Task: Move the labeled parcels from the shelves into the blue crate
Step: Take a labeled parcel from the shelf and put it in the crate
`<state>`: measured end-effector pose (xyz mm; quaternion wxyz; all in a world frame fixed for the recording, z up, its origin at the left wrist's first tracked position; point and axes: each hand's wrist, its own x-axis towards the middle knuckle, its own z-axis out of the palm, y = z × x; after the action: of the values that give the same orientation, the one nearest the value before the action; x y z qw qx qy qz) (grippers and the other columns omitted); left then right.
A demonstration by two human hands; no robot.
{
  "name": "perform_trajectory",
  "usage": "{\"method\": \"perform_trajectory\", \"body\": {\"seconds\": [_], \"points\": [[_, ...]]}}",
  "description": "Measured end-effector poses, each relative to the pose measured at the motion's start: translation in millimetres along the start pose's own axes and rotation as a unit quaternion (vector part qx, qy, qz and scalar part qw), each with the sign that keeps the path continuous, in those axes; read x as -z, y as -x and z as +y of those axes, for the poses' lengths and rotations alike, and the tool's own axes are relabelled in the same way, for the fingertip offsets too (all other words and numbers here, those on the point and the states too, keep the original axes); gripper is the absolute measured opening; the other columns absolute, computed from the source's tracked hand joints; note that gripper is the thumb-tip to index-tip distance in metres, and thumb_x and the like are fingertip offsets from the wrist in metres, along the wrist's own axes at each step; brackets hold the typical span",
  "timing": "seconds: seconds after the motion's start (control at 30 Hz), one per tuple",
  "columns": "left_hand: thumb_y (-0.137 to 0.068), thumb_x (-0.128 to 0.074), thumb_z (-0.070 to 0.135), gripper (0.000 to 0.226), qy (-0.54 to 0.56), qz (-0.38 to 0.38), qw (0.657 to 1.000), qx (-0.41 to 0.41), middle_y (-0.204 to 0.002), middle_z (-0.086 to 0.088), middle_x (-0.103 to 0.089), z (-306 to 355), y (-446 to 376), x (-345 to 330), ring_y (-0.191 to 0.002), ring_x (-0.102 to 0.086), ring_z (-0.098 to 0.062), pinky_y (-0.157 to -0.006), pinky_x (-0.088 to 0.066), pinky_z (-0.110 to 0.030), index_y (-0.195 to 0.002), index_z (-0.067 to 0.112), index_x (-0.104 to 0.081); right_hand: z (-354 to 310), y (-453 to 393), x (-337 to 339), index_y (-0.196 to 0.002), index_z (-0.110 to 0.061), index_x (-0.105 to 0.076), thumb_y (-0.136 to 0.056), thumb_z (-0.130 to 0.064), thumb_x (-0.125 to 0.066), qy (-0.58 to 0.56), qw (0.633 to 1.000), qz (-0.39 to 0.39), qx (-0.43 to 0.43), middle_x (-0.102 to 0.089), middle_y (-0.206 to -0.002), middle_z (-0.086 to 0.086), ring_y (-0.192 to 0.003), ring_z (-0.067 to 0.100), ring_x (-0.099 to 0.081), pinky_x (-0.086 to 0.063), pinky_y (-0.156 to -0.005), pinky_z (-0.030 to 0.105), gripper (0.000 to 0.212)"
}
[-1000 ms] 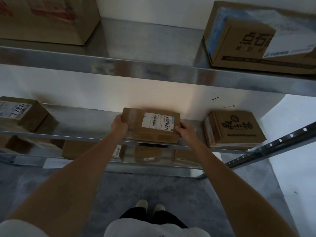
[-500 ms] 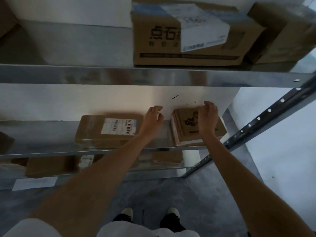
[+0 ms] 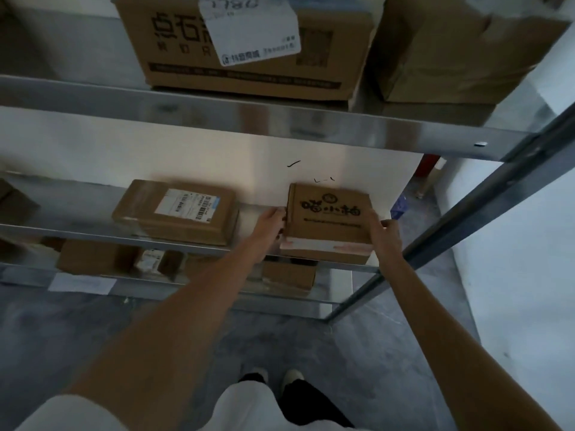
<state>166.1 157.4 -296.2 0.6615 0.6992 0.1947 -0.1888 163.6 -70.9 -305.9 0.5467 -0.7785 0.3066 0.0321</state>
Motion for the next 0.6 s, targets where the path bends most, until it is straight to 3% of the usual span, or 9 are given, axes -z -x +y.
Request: {"method": "perform_trajectory", "body": {"seconds": [0.1, 0.17, 0.27, 0.33, 0.4, 0.47, 0.53, 0.6], "points": [[-0.104, -0.030, 0.034, 0.040, 0.033, 0.037, 0.999, -0.022, -0.102, -0.005, -0.065, 12.2, 2.8, 9.1, -0.088, -0.058, -0.015, -0.090, -0.043, -0.032, -0.118, 0.016, -0.063, -4.1, 3.1, 8.5, -0.106, -0.025, -0.051, -0.093, -0.062, -0.043, -0.076, 0.997, -0.031, 0.009, -0.059, -0.111, 0.004, -0.105, 0.024, -0.058, -0.047, -0.097, 0.043, 0.040], [-0.103, -0.031, 0.039, 0.043, 0.008, 0.066, 0.997, -0.028, -0.095, -0.003, -0.063, 19.3, 1.8, 16.6, -0.091, -0.056, -0.015, -0.096, -0.037, -0.032, -0.112, 0.015, -0.065, -8.1, 6.7, 13.3, -0.099, -0.029, -0.057, -0.094, -0.061, -0.041, -0.110, 0.993, -0.034, 0.016, -0.062, -0.113, 0.004, -0.107, 0.021, -0.057, -0.045, -0.099, 0.040, 0.037], [-0.101, -0.033, 0.041, 0.040, 0.018, 0.070, 0.997, -0.021, -0.108, -0.005, -0.067, 24.7, 5.0, 22.0, -0.109, -0.056, -0.020, -0.110, -0.028, -0.039, -0.102, 0.021, -0.068, -10.8, 14.3, 11.9, -0.121, -0.028, -0.056, -0.090, -0.067, -0.043, -0.168, 0.984, -0.058, -0.009, -0.064, -0.119, 0.003, -0.114, 0.022, -0.057, -0.043, -0.102, 0.046, 0.051], [-0.101, -0.036, 0.038, 0.035, 0.062, 0.048, 0.997, -0.019, -0.114, -0.008, -0.067, 26.1, 9.5, 20.1, -0.112, -0.059, -0.021, -0.110, -0.035, -0.043, -0.103, 0.023, -0.067, -11.1, 17.6, 7.3, -0.119, -0.030, -0.052, -0.091, -0.065, -0.043, -0.186, 0.980, -0.072, -0.022, -0.065, -0.106, -0.003, -0.111, 0.022, -0.057, -0.044, -0.101, 0.048, 0.047], [-0.101, -0.037, 0.037, 0.034, 0.068, 0.044, 0.997, -0.016, -0.116, -0.007, -0.067, 26.0, 11.8, 20.7, -0.112, -0.060, -0.022, -0.102, -0.044, -0.040, -0.113, 0.020, -0.065, -12.3, 20.7, 3.1, -0.100, -0.034, -0.054, -0.092, -0.064, -0.042, -0.184, 0.979, -0.080, -0.024, -0.063, -0.095, -0.006, -0.106, 0.022, -0.058, -0.044, -0.100, 0.046, 0.033], [-0.100, -0.038, 0.041, 0.039, 0.059, 0.043, 0.997, -0.013, -0.118, -0.007, -0.066, 25.1, 14.5, 24.2, -0.111, -0.060, -0.021, -0.098, -0.046, -0.039, -0.119, 0.018, -0.063, -17.0, 24.7, -0.8, -0.090, -0.033, -0.052, -0.092, -0.065, -0.042, -0.179, 0.980, -0.086, -0.022, -0.063, -0.091, -0.005, -0.098, 0.020, -0.060, -0.046, -0.097, 0.045, 0.033], [-0.098, -0.037, 0.049, 0.044, 0.048, 0.033, 0.998, -0.003, -0.120, -0.004, -0.065, 23.7, 15.5, 29.5, -0.114, -0.057, -0.020, -0.101, -0.043, -0.045, -0.118, 0.020, -0.063, -22.0, 27.8, -3.0, -0.089, -0.031, -0.053, -0.091, -0.065, -0.042, -0.173, 0.981, -0.087, -0.019, -0.064, -0.090, -0.004, -0.088, 0.016, -0.061, -0.047, -0.092, 0.043, 0.036], [-0.095, -0.037, 0.057, 0.044, 0.042, 0.006, 0.999, 0.004, -0.120, -0.003, -0.064, 24.7, 14.9, 36.5, -0.111, -0.056, -0.018, -0.101, -0.041, -0.048, -0.112, 0.027, -0.065, -26.1, 32.9, -6.4, -0.101, -0.029, -0.058, -0.091, -0.067, -0.040, -0.151, 0.983, -0.100, -0.010, -0.067, -0.097, 0.001, -0.088, 0.017, -0.062, -0.047, -0.085, 0.042, 0.043]]}}
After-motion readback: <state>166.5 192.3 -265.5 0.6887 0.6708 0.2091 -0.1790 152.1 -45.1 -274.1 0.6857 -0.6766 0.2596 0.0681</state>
